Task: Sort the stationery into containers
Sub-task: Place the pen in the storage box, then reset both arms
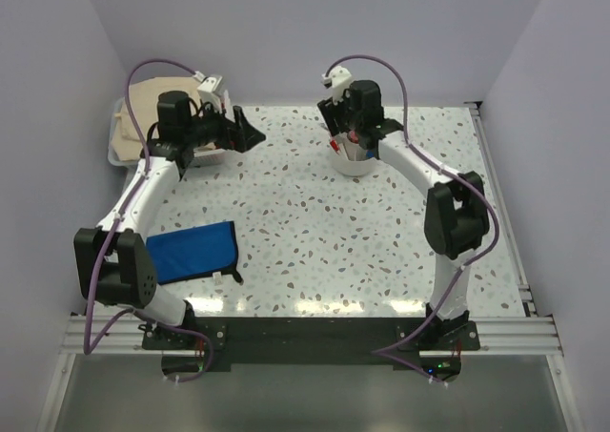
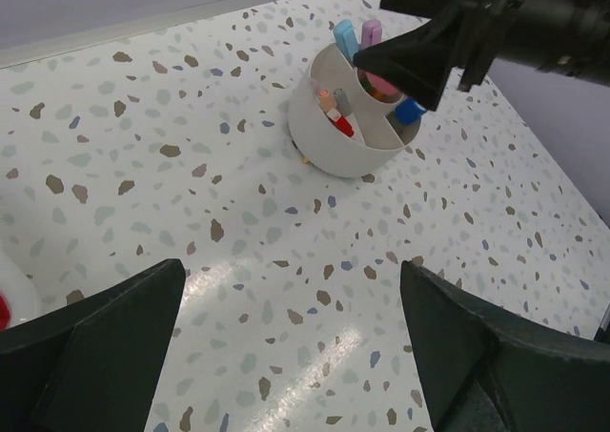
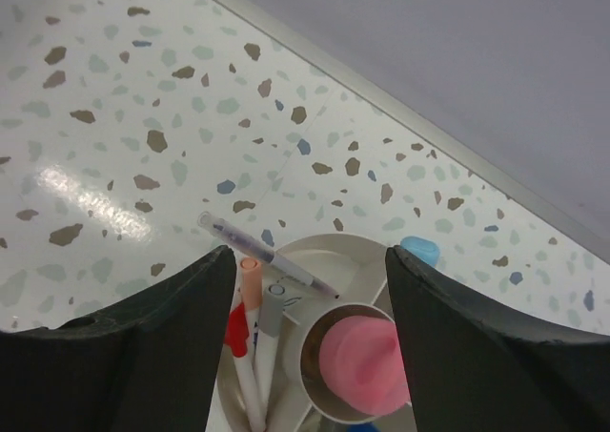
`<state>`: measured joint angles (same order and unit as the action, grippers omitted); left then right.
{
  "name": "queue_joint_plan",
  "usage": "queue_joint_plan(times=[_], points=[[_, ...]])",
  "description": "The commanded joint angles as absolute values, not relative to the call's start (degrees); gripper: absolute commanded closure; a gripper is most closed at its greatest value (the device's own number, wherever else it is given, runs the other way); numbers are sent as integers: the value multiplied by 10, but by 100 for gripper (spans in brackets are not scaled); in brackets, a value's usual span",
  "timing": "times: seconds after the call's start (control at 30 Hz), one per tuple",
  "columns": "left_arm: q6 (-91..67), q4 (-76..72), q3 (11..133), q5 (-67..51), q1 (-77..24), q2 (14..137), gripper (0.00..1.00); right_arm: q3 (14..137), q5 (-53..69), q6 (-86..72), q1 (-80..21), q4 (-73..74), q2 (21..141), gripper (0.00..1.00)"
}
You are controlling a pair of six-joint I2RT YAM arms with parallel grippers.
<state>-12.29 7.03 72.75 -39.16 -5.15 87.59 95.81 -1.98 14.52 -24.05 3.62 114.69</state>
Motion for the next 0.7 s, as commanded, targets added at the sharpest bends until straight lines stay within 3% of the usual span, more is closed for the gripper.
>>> queue_joint_plan(times=[0.0, 0.3, 0.43, 0.67], points=[[-96, 70, 737, -381, -38, 837, 0, 1000, -20, 114, -241, 69, 1038, 30], [-40, 111, 730, -325, -37, 804, 0, 914, -50, 63, -230, 152, 886, 21], [-37, 115, 711, -316, -37, 787, 0, 842, -43, 42, -199, 216, 816, 1], [-17, 110, 658, -296, -37, 760, 0, 749, -291, 32, -184, 352, 730, 1]])
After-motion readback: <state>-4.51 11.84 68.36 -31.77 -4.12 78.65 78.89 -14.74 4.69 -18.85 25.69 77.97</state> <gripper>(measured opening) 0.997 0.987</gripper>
